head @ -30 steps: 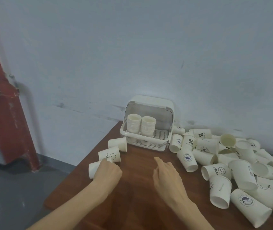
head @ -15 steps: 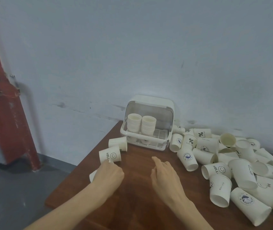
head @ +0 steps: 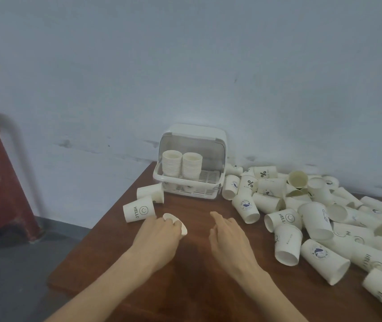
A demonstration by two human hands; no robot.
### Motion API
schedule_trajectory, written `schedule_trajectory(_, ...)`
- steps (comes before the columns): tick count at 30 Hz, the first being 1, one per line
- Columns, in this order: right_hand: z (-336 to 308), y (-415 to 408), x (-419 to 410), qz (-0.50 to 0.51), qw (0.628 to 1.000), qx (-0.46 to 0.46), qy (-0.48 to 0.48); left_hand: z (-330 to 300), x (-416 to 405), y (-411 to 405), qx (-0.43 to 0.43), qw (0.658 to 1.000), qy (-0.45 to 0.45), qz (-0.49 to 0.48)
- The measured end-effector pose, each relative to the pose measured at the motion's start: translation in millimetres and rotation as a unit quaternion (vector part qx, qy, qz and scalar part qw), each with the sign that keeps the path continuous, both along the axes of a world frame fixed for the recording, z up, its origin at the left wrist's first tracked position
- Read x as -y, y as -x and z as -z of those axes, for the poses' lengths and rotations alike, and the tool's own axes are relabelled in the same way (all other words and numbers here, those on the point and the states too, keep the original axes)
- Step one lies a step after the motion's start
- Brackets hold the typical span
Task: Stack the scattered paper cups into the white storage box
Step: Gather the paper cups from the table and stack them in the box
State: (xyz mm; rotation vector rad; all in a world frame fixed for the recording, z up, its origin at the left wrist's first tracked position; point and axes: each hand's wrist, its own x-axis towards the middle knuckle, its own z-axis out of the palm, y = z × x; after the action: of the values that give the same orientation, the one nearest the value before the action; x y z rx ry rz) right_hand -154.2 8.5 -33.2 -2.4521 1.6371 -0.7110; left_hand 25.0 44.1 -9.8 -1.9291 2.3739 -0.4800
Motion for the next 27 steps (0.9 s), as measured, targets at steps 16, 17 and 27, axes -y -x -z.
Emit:
schedule_trajectory(16,0,73,-22,0.07,0.997,0.042,0.007,2,9,57,-0.277,0.959,0.055,0.015)
schedule_trajectory(17,0,78,-23,0.074,0.996,0.049,0.01,3,10,60,-0.296,0.954,0.056,0.016)
schedule_trajectory(27,-3,115,-39,0.118,0.989,0.092,0.015,8,10,105,-0.389,0.919,0.039,0.056)
